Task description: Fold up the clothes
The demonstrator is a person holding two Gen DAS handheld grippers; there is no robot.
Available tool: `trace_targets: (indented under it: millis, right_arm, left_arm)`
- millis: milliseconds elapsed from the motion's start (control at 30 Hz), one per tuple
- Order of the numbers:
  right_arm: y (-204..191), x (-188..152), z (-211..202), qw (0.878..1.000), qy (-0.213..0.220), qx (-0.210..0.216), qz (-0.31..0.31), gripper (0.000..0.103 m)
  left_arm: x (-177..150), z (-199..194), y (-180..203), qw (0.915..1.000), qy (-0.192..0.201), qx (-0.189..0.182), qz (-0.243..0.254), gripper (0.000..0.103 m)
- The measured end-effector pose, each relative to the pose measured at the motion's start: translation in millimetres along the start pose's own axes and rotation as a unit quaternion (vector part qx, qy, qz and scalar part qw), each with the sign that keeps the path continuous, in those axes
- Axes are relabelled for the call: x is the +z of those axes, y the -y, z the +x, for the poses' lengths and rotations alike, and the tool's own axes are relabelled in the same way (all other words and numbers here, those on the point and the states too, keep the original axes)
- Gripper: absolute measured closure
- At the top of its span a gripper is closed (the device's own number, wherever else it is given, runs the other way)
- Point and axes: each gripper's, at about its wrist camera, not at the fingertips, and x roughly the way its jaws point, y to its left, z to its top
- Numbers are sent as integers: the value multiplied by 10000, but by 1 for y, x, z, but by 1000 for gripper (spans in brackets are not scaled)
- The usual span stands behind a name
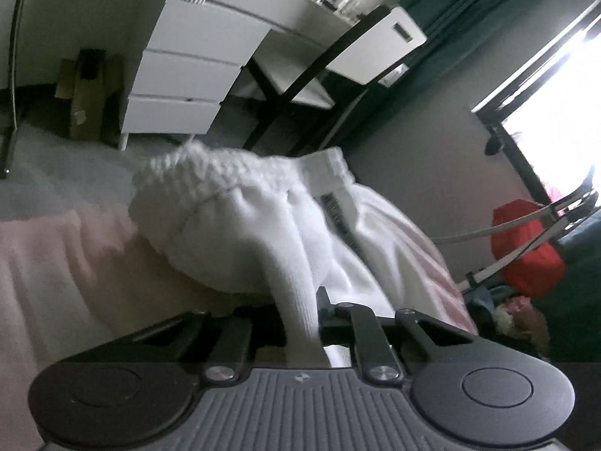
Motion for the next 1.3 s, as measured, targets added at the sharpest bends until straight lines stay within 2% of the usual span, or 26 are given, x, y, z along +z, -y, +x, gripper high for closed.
trace_targets:
  millis: [167, 233, 533, 600, 733, 833, 1033, 1067, 1133, 1200, 1300]
  right_arm:
    - [-5, 7, -38, 9993, -8, 189, -328, 91]
    - [-1, 7, -56, 9996, -79, 157, -239, 91]
    - [45, -9, -151, 9985, -449, 140, 295, 91]
    - [54, -9, -159, 9973, -613, 122, 376, 91]
    - [65, -5, -173, 9968, -716, 167, 300, 90]
    - [79, -8, -170, 9951, -911, 234, 318, 90]
    - [109, -14, -164, 9850, -1330, 360, 1034, 85]
    - [108, -15, -165, 9845, -1354, 391, 1047, 81]
    - [107, -17, -165, 9833, -1402, 452, 1073, 54]
    - [106, -19, -165, 9820, -1449, 514, 1098, 42]
    - [105, -21, -165, 9799, -1521, 606, 1136, 41]
  left_arm:
    - [12, -51, -6, 9995, 138, -213, 173, 91]
    - [16, -75, -16, 9992, 157, -274, 227, 91]
    - [29, -187, -94, 9961, -179, -260, 818, 91]
    - [29, -205, -109, 9952, -302, -237, 899, 91]
    - [20, -213, -137, 9915, -555, -140, 1165, 90]
    - [20, -199, -168, 9918, -915, -116, 881, 90]
    - [5, -201, -182, 9820, -940, -408, 1586, 84]
    - [4, -202, -182, 9793, -965, -462, 1721, 78]
    - [1, -201, -175, 9728, -1064, -544, 1987, 65]
    - [-4, -206, -169, 9661, -1110, -509, 2273, 46]
    - [-13, -220, -162, 9568, -1035, -471, 2675, 28]
